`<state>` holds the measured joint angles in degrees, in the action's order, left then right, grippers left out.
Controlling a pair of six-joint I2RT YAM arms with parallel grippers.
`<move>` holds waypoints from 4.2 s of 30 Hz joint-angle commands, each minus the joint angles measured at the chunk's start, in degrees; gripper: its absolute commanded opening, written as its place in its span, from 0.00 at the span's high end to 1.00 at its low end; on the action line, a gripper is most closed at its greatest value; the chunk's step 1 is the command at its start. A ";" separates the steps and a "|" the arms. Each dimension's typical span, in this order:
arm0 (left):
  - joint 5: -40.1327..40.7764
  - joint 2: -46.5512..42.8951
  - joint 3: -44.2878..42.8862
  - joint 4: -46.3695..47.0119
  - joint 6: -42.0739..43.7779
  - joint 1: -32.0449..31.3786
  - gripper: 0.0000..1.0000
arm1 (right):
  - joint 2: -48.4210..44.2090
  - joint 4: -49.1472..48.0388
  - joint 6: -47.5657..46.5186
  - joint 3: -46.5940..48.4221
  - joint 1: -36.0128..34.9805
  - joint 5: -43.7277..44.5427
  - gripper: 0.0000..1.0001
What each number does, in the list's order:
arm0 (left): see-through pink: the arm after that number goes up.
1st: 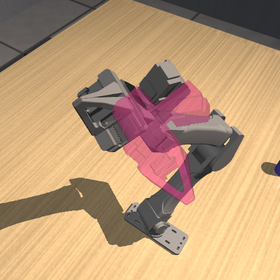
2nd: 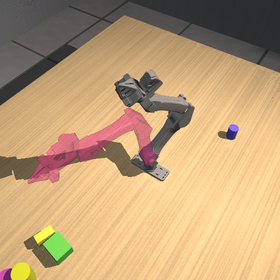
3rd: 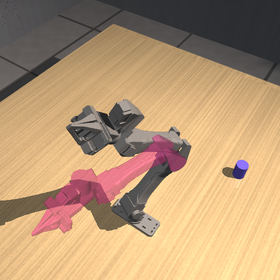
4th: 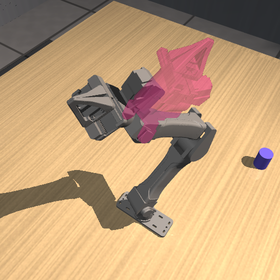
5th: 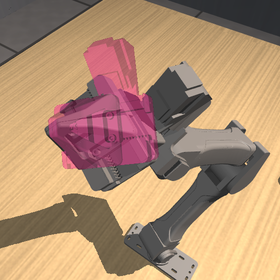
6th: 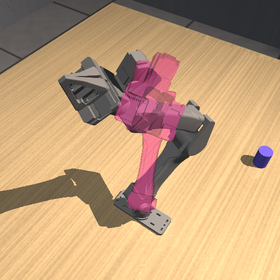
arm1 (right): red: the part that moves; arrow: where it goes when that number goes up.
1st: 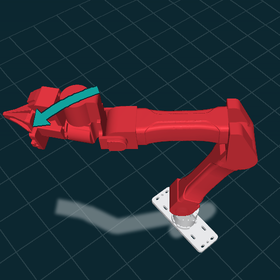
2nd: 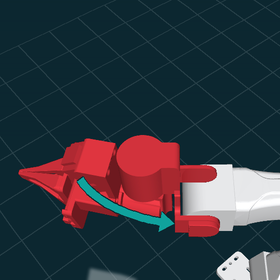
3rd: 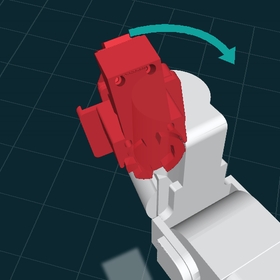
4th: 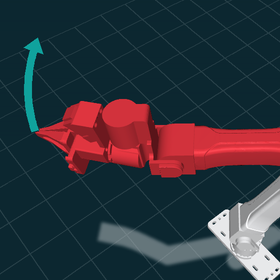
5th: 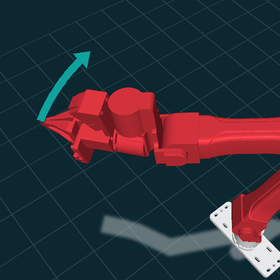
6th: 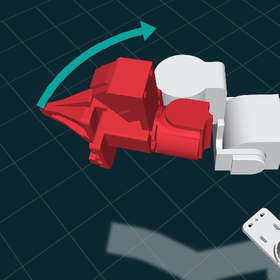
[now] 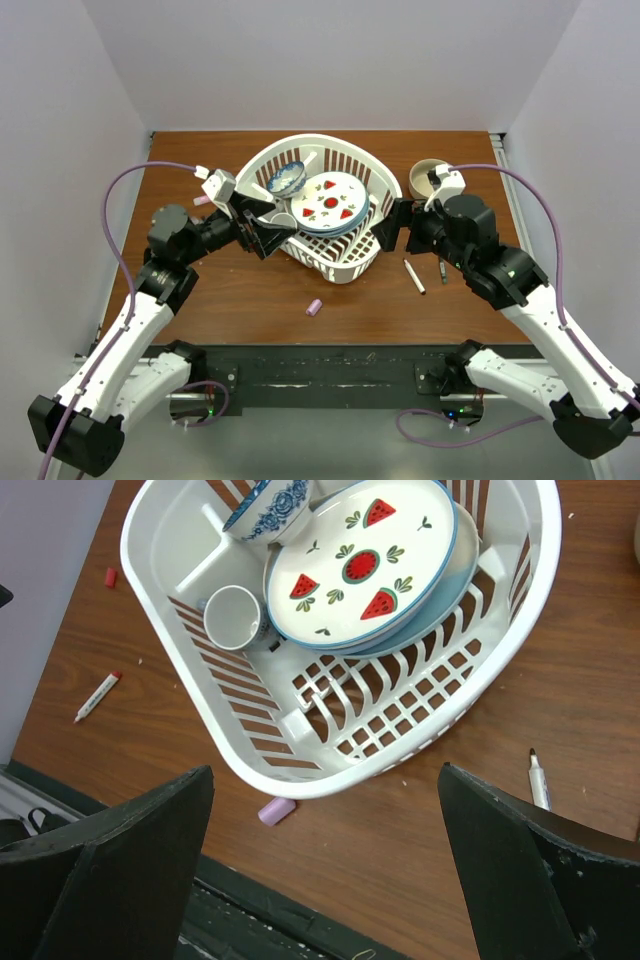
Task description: Insert the pens into the pen caps
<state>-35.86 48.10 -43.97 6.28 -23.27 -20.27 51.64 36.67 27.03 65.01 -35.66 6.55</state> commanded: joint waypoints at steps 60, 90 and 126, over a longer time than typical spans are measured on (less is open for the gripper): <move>4.48 -3.98 0.11 -0.04 0.15 0.23 0.00 | 32.82 -15.31 -6.20 -17.56 18.43 3.65 0.59; 1.15 1.30 -7.18 -9.62 -0.02 0.06 0.14 | 26.25 -10.91 -2.06 -17.11 18.70 9.45 0.98; -11.43 39.26 -22.13 27.81 -26.12 -23.14 0.35 | -7.52 -30.34 20.35 -12.19 17.73 -23.86 1.00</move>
<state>-45.01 86.32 -62.06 26.83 -45.84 -42.37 44.60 10.55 46.28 53.56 -17.74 -14.70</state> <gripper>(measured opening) 0.651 0.120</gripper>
